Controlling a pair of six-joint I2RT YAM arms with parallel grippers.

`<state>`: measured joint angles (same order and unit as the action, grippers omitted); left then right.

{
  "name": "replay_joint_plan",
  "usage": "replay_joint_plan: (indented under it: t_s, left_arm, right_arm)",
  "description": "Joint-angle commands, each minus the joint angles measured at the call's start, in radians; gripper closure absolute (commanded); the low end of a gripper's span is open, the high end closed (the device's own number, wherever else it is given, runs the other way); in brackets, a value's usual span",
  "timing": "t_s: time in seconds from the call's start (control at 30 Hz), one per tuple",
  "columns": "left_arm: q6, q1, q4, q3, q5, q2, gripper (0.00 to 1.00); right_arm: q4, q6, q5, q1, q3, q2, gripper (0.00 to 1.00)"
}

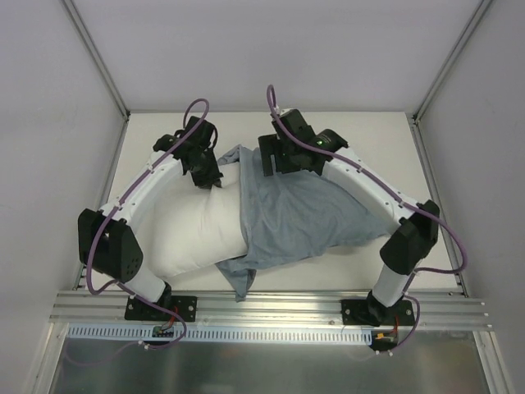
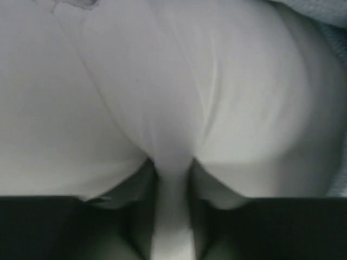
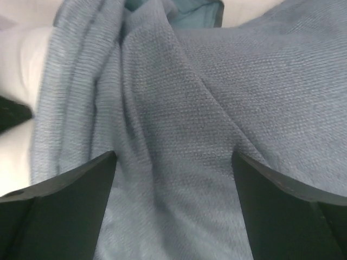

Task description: Remove the pillowcase from the pillow

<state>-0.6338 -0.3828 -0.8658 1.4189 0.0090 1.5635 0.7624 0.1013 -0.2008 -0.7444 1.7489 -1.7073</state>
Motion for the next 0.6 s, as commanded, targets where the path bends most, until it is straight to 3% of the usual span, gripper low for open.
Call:
replay_joint_plan:
  t_s: [0.0, 0.03, 0.1, 0.13, 0.37, 0.57]
  left_arm:
    - [-0.015, -0.014, 0.011, -0.043, 0.069, -0.008, 1.0]
    - [-0.012, -0.014, 0.01, -0.044, 0.074, -0.016, 1.0]
    - [-0.007, -0.013, 0.011, -0.046, 0.062, -0.051, 1.0]
    - [-0.004, -0.011, 0.011, -0.046, 0.054, -0.068, 1.0]
    - [0.074, 0.133, 0.013, -0.021, 0.143, -0.216, 1.0]
    - [0.132, 0.384, 0.008, 0.026, 0.282, -0.332, 1.0]
  right_arm:
    - [0.038, -0.018, 0.034, 0.01, 0.09, -0.079, 0.17]
    - [0.04, -0.02, 0.032, 0.013, 0.096, -0.092, 0.41]
    - [0.041, -0.015, -0.005, 0.033, 0.084, -0.091, 0.74]
    - [0.043, -0.008, -0.012, 0.045, 0.074, -0.074, 0.97]
    - [-0.032, 0.041, -0.084, 0.255, -0.101, 0.224, 0.99]
    - [-0.043, 0.051, -0.106, 0.445, -0.172, 0.465, 0.99]
